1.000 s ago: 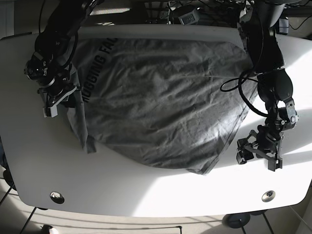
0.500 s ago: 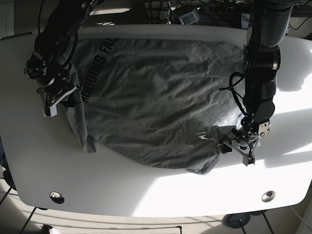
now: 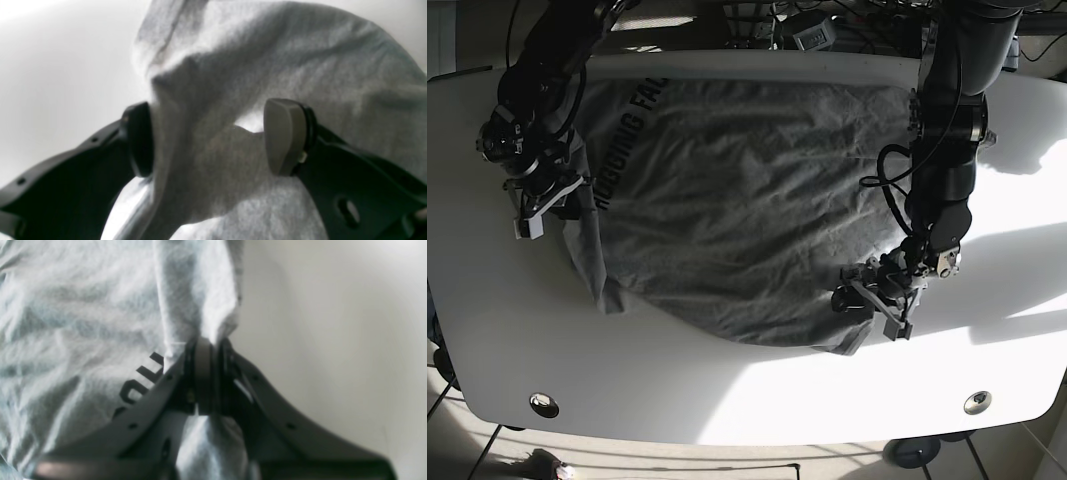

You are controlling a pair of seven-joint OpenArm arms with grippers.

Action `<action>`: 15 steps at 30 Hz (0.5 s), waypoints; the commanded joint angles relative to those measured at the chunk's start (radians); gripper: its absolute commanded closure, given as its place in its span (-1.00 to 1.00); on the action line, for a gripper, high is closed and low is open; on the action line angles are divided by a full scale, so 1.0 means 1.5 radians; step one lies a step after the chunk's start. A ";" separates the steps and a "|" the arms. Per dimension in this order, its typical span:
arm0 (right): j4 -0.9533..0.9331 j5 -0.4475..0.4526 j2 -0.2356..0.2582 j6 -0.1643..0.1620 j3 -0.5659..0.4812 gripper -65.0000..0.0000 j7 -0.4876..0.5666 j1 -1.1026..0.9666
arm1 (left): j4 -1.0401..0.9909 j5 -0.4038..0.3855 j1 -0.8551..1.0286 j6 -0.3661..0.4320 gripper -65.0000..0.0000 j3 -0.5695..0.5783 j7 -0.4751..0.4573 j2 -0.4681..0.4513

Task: Fold the T-shirt properly
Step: 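Grasp another shirt corner with the left gripper and pull it outward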

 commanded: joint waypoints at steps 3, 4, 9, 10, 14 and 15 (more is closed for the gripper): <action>0.013 0.012 0.008 0.001 0.001 0.89 0.015 0.011 | 0.003 0.007 -0.009 -0.002 0.65 0.002 0.028 0.002; 0.013 0.012 0.008 0.001 0.001 0.89 0.015 0.011 | 0.005 0.007 -0.009 -0.002 0.91 0.002 0.028 0.000; 0.016 0.012 0.008 0.001 0.019 0.92 0.016 0.013 | 0.048 -0.013 -0.004 -0.006 1.00 -0.017 0.033 -0.030; 0.018 0.013 0.008 0.001 0.031 0.94 0.013 0.013 | 0.078 -0.028 0.017 -0.006 1.00 -0.023 0.039 -0.036; 0.019 0.013 0.011 0.001 0.065 0.94 0.013 0.014 | 0.240 -0.064 0.068 -0.005 1.00 -0.051 0.120 -0.071; 0.019 0.013 0.012 0.001 0.077 0.94 0.012 0.014 | 0.293 -0.068 0.085 -0.005 1.00 -0.062 0.145 -0.074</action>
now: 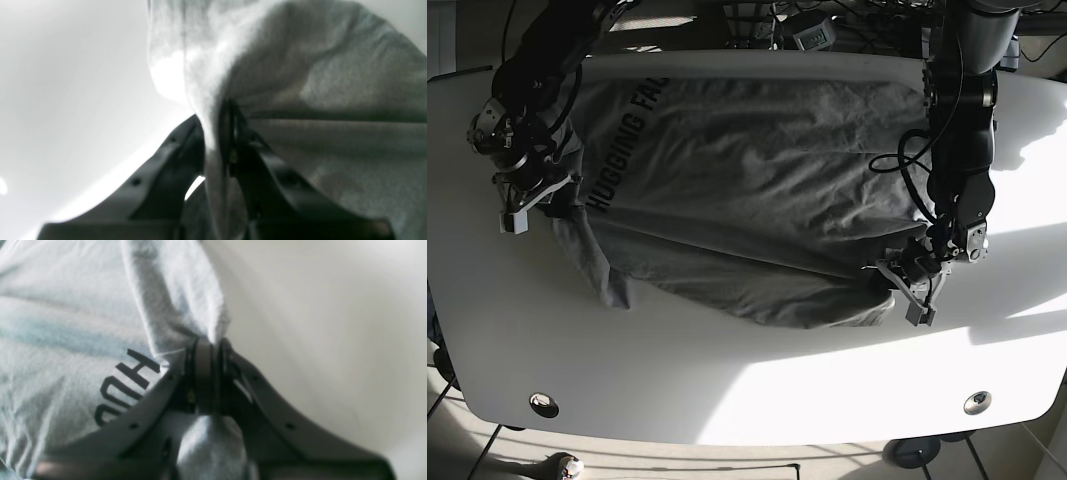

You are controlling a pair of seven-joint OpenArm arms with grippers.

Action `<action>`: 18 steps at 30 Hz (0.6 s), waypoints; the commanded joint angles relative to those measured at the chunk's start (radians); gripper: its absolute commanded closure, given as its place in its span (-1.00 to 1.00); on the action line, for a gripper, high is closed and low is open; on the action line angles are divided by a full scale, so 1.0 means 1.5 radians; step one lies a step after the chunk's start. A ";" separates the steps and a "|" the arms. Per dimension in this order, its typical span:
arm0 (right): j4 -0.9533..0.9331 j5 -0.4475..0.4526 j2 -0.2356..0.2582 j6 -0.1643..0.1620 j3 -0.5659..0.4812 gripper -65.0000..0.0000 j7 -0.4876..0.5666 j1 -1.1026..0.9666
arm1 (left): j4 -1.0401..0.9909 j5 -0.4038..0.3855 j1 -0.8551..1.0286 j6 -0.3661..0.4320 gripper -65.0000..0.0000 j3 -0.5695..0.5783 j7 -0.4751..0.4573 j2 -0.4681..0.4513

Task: Fold the T-shirt properly
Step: 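Grasp another shirt corner with the left gripper and pull it outward, then hold the shirt edge with both grippers and lift it high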

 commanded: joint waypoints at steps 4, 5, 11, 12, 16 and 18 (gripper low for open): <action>0.012 0.008 0.017 -0.002 0.042 0.94 0.013 0.013 | 0.164 -0.013 0.027 0.000 1.00 -0.103 0.062 -0.007; 0.013 0.008 0.017 -0.002 0.041 0.94 0.013 0.013 | 0.170 -0.013 0.030 0.000 1.00 -0.114 0.073 -0.007; 0.013 0.032 0.040 -0.002 0.040 0.67 -0.032 0.030 | 0.173 -0.012 0.032 0.000 1.00 -0.154 0.083 -0.018; 0.012 0.048 0.043 -0.002 0.040 0.73 -0.033 0.030 | 0.172 -0.013 0.036 0.000 1.00 -0.154 0.083 -0.027; -0.013 0.072 0.064 -0.002 0.039 0.92 -0.033 0.030 | 0.177 -0.015 0.039 0.000 1.00 -0.154 0.083 -0.031; -0.017 0.072 0.064 -0.002 0.039 0.93 -0.033 0.030 | 0.177 -0.015 0.039 0.000 1.00 -0.154 0.083 -0.032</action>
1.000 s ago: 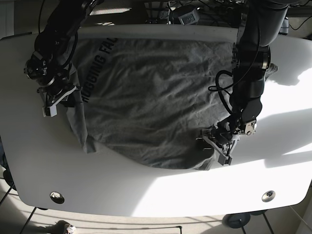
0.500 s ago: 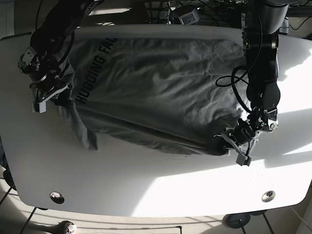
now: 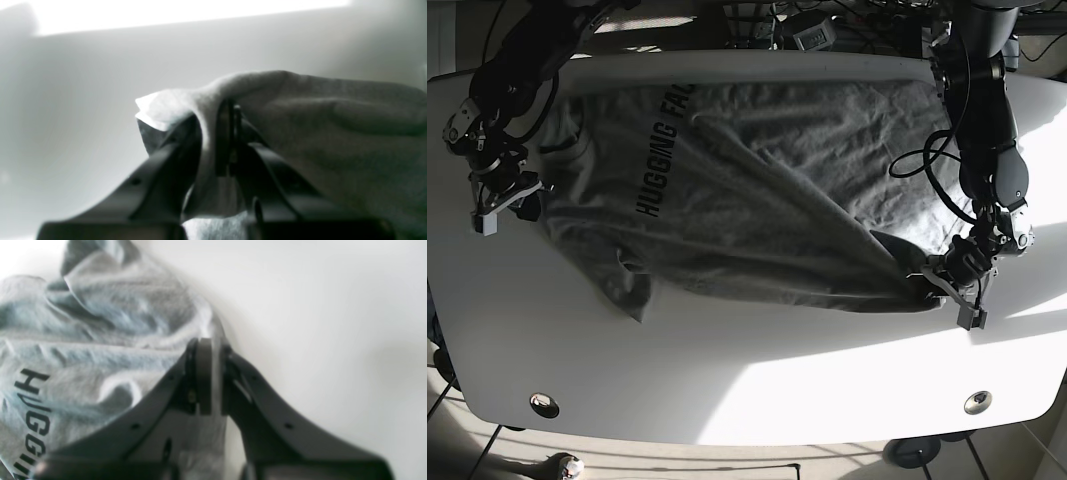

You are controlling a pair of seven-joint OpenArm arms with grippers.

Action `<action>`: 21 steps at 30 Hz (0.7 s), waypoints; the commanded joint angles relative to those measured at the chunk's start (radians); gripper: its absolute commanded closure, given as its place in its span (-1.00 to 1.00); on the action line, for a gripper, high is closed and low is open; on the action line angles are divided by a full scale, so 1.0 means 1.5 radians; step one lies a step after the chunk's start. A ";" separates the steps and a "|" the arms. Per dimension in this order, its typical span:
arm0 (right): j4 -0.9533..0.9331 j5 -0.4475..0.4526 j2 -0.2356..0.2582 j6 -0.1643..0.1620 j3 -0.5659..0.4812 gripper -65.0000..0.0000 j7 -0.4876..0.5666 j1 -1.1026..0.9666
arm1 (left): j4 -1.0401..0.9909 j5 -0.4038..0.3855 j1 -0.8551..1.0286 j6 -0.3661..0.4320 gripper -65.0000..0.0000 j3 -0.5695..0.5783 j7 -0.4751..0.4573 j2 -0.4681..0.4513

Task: Fold the T-shirt properly
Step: 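Hold the shirt edge with both grippers and lift it high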

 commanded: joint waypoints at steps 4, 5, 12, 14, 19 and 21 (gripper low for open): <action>0.007 0.011 0.009 0.001 0.002 0.36 0.013 0.011 | 0.015 -0.010 -0.019 -0.003 1.00 -0.003 -0.015 -0.010; 0.007 0.012 0.008 0.001 0.003 0.09 0.013 0.010 | 0.015 -0.010 -0.019 -0.003 1.00 -0.003 -0.015 -0.009; -0.098 0.006 0.024 0.001 0.008 -0.59 0.019 0.069 | 0.015 -0.010 -0.019 -0.001 1.00 -0.003 -0.015 -0.007; -0.156 0.010 0.039 0.001 0.003 -0.54 0.053 0.077 | 0.015 -0.010 -0.019 -0.001 1.00 -0.003 -0.015 -0.008; -0.197 0.012 0.038 0.001 -0.014 -0.55 0.071 0.074 | 0.015 -0.010 -0.019 -0.001 1.00 -0.003 -0.015 -0.009; -0.195 0.012 0.018 0.001 -0.051 -0.55 0.071 0.061 | 0.015 -0.010 -0.019 -0.001 1.00 -0.003 -0.015 -0.009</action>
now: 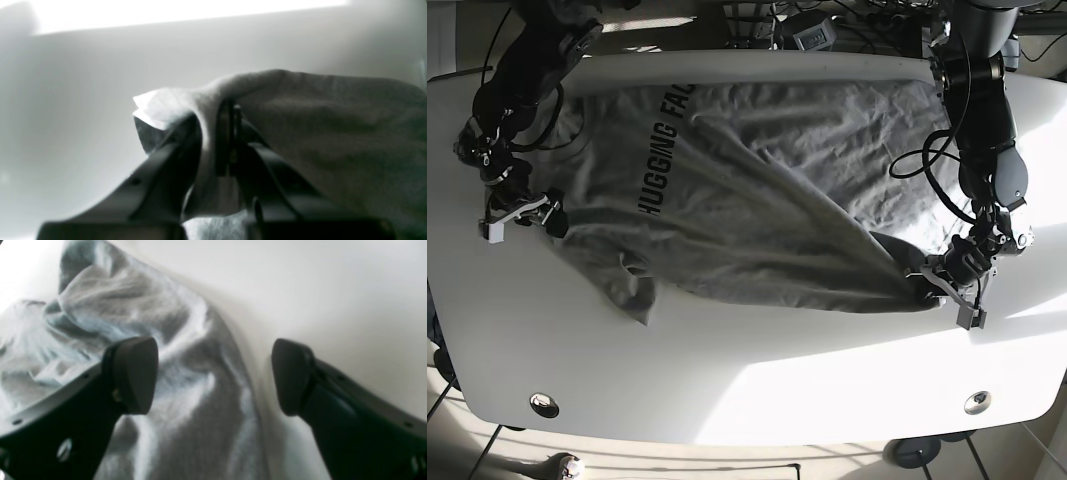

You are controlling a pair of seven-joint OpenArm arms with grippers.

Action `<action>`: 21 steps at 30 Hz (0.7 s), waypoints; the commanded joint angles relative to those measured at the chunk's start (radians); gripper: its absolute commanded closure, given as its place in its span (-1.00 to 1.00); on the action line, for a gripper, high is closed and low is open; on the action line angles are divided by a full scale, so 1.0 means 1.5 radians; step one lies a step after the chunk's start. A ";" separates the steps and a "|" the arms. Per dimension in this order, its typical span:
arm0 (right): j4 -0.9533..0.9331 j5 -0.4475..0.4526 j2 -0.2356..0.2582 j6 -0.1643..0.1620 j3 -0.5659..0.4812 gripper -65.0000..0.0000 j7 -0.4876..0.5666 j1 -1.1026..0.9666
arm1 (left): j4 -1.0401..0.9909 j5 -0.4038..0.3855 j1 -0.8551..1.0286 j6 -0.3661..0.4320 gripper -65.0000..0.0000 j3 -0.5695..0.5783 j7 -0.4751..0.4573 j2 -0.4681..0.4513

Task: Fold the T-shirt properly
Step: 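Hold the shirt edge with both grippers and lift it high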

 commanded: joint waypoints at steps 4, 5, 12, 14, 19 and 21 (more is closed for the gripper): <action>0.029 0.000 -0.046 0.001 -0.011 -0.54 -0.017 -0.011 | 0.015 -0.010 -0.020 -0.002 1.00 -0.003 -0.015 -0.011; 0.029 0.000 -0.048 0.001 -0.011 -0.54 -0.017 -0.011 | 0.015 -0.010 -0.020 -0.002 1.00 -0.003 -0.015 -0.011; 0.029 -0.008 -0.040 0.001 -0.015 0.95 -0.017 0.003 | 0.017 -0.010 -0.009 -0.002 1.00 -0.003 -0.015 -0.011; 0.031 0.000 -0.032 0.001 -0.015 0.90 -0.017 0.003 | 0.047 -0.010 -0.007 -0.002 1.00 -0.003 -0.014 -0.010; 0.130 0.000 -0.027 0.001 -0.012 0.94 -0.044 -0.024 | 0.184 -0.010 0.021 -0.002 1.00 -0.003 0.043 -0.007; 0.168 0.000 -0.030 0.001 -0.011 0.94 -0.062 -0.031 | 0.209 -0.010 0.029 -0.002 1.00 -0.003 0.055 -0.007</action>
